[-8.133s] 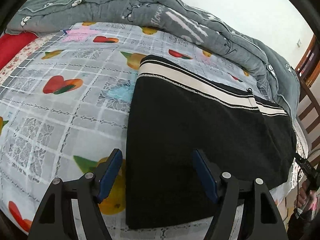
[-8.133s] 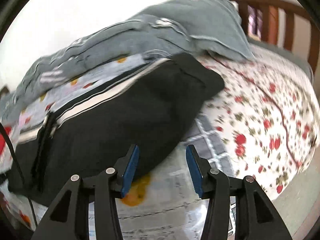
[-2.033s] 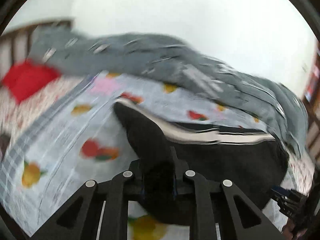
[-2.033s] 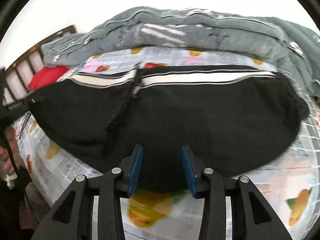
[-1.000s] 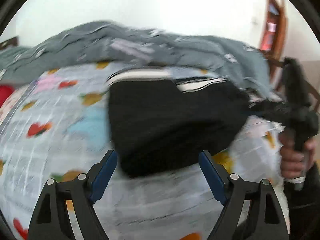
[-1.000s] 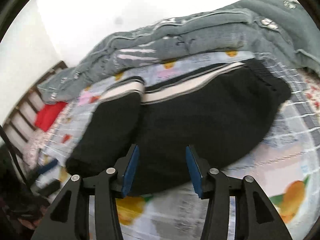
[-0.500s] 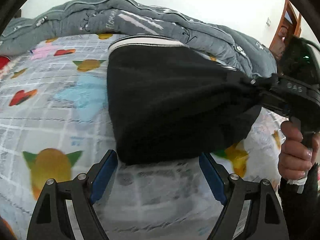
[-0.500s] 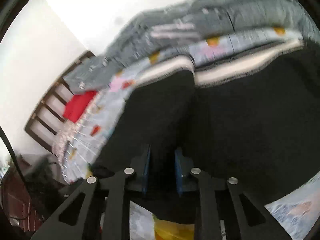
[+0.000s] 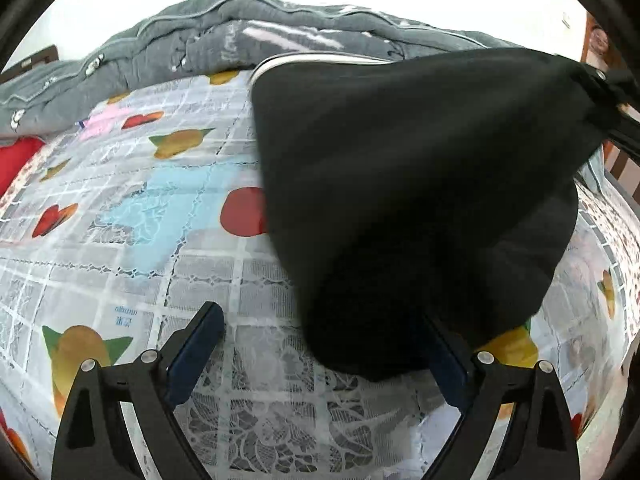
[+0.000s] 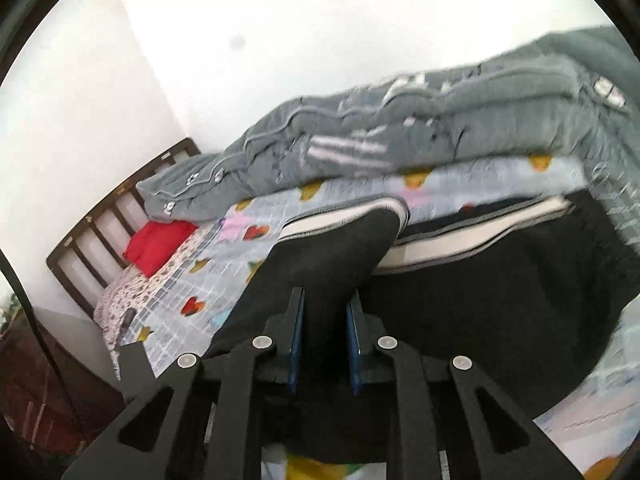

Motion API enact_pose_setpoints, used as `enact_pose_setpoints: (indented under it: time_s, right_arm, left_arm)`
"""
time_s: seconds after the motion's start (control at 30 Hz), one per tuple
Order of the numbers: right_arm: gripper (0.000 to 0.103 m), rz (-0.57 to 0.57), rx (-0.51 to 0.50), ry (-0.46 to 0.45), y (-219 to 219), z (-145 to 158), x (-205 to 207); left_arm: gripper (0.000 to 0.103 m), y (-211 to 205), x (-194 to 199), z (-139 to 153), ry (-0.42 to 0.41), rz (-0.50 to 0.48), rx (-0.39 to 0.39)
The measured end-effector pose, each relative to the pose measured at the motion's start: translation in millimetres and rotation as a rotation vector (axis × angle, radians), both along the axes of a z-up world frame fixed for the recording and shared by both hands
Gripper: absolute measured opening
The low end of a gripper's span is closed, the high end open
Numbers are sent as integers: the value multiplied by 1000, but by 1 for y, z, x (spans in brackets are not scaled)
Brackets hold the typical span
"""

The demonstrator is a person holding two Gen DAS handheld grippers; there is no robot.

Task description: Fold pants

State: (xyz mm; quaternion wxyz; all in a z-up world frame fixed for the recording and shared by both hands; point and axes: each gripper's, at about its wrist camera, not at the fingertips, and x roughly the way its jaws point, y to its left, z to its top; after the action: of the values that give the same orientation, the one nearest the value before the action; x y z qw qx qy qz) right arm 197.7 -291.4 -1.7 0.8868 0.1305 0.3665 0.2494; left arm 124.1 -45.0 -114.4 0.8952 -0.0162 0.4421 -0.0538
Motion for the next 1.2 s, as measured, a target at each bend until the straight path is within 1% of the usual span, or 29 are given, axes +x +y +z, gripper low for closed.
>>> enact_pose_setpoints:
  time_s: [0.07, 0.13, 0.23, 0.27, 0.3, 0.33, 0.37, 0.4, 0.43, 0.5, 0.53, 0.57, 0.63, 0.73, 0.83, 0.9, 0.93, 0.97, 1.03, 1.07, 1.1, 1.13, 1.17, 1.2]
  right_arm:
    - [17, -26, -25, -15, -15, 4, 5]
    - [17, -68, -77, -52, -33, 12, 12]
    - [17, -162, -124, -119, -71, 23, 10]
    - [17, -205, -134, -137, -90, 25, 8]
    - [17, -246, -143, -139, -107, 23, 6]
    - [17, -291, -152, -120, -129, 15, 6]
    - [17, -315, -151, -94, -141, 6, 6]
    - [17, -342, -156, -52, -154, -7, 7]
    - [17, -368, -191, 23, -165, -32, 10]
    - [17, -378, -250, 121, -171, -68, 11]
    - [17, -377, -263, 151, -173, -82, 10]
    - [17, -382, -264, 150, -173, -89, 6]
    - [18, -396, -261, 128, -172, -86, 4]
    - [19, -406, -270, 145, -171, -80, 11]
    - [20, -389, -312, 141, -167, -68, 12]
    - [22, -406, -335, 101, -168, -53, 9]
    - [26, -413, -342, 88, -166, -48, 6]
    - [26, -412, -346, 78, -165, -45, 7]
    - [26, -401, -340, 92, -161, -49, 10]
    - [30, -396, -344, 115, -158, -55, 13]
    - [30, -408, -374, 126, -153, -61, 14]
    - [30, -415, -419, 130, -148, -68, 14]
    - [31, -415, -479, 136, -141, -76, 13]
    - [31, -411, -502, 139, -137, -81, 11]
  left_arm:
    - [95, -6, 3, 2, 16, -11, 24]
    - [93, -15, 6, 4, 24, -40, 19]
    - [93, -23, 4, 9, 28, -97, -13]
    - [96, -24, 3, 10, 25, -103, -23]
    - [96, -25, 3, 12, 24, -123, -62]
    - [96, -26, 4, 12, 32, -137, -94]
    - [96, -28, 6, 12, 43, -145, -115]
    - [96, -32, 8, 10, 58, -151, -116]
    - [96, -33, 10, 8, 60, -156, -99]
    - [96, -41, 7, 6, 48, -165, -44]
    - [96, -42, 5, 6, 41, -166, -18]
    - [96, -42, 4, 5, 42, -165, -8]
    - [96, -39, 3, 8, 47, -166, -15]
    - [93, -32, 0, 17, 42, -194, -47]
    - [93, -23, -10, 31, -11, -237, -74]
    - [93, -17, -13, 39, -41, -253, -107]
    - [93, -16, -11, 43, -52, -253, -128]
    - [93, -17, -6, 45, -52, -245, -141]
    - [93, -22, 14, 44, -26, -200, -143]
    - [93, -25, 24, 40, -2, -177, -145]
    - [93, -28, 34, 33, 34, -160, -137]
    - [93, -34, 43, 20, 95, -153, -109]
    - [94, -37, 46, 10, 131, -158, -104]
    - [94, -37, 44, 6, 121, -155, -116]
